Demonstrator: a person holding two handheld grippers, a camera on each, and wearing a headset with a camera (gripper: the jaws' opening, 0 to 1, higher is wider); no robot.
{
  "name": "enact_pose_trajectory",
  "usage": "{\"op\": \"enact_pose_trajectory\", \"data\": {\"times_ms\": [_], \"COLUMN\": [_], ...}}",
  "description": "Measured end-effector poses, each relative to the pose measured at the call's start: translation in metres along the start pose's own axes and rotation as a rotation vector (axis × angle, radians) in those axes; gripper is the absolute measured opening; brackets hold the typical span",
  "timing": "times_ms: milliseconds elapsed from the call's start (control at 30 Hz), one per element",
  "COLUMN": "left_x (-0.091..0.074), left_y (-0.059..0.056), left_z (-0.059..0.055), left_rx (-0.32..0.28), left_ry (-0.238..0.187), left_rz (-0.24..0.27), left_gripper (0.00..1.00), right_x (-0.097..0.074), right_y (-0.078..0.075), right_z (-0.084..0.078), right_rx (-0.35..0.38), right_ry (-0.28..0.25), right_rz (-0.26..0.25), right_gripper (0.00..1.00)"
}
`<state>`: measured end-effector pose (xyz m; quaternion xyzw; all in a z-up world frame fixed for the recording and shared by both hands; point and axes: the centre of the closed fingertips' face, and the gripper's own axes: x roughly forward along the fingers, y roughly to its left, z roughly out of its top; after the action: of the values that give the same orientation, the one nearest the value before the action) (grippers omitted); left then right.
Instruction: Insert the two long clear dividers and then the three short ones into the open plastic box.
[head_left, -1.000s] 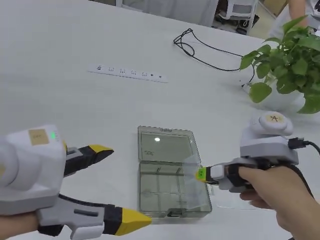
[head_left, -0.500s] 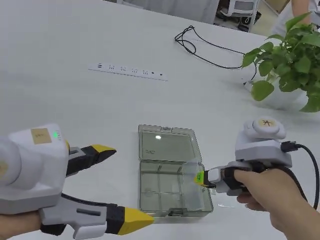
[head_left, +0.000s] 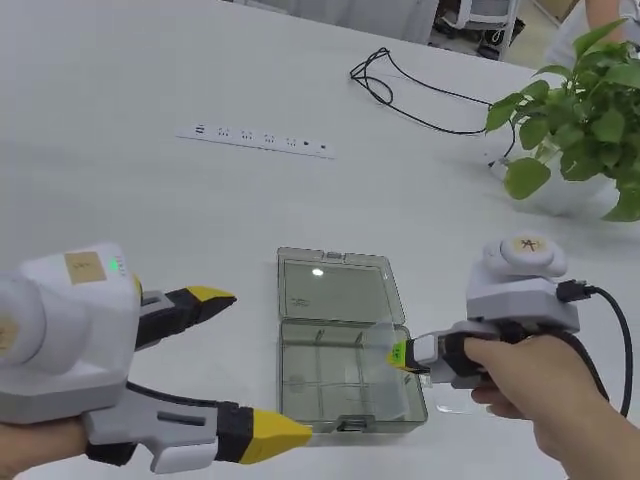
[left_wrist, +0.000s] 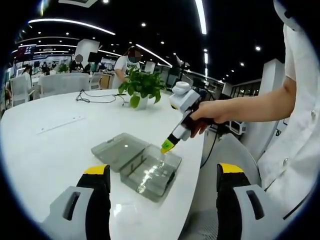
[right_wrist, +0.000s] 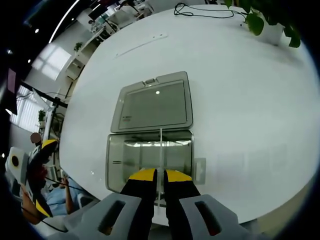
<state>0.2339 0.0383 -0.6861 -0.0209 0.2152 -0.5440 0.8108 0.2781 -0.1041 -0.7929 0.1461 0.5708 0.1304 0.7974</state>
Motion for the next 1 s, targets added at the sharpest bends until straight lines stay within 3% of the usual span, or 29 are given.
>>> {"op": "enact_pose_trajectory", "data": {"times_ms": [600,1000], "left_x": [0.001,0.002], "left_y": [0.001,0.003], "left_z": [-0.001,-0.002], "left_rx": [-0.001,0.002], "left_ry": [0.012,0.019], "left_rz": [0.001,0.007], "left_gripper": [0.88,0.89], "right_x": [0.013,0.025], "right_y": [0.014,0.01], "right_z": [-0.002,-0.006], "right_rx": [-0.086,-0.117], "right_ry": [0.014,0.02], "right_rz": [0.026,0.035], "right_gripper": [0.08,0.09]}}
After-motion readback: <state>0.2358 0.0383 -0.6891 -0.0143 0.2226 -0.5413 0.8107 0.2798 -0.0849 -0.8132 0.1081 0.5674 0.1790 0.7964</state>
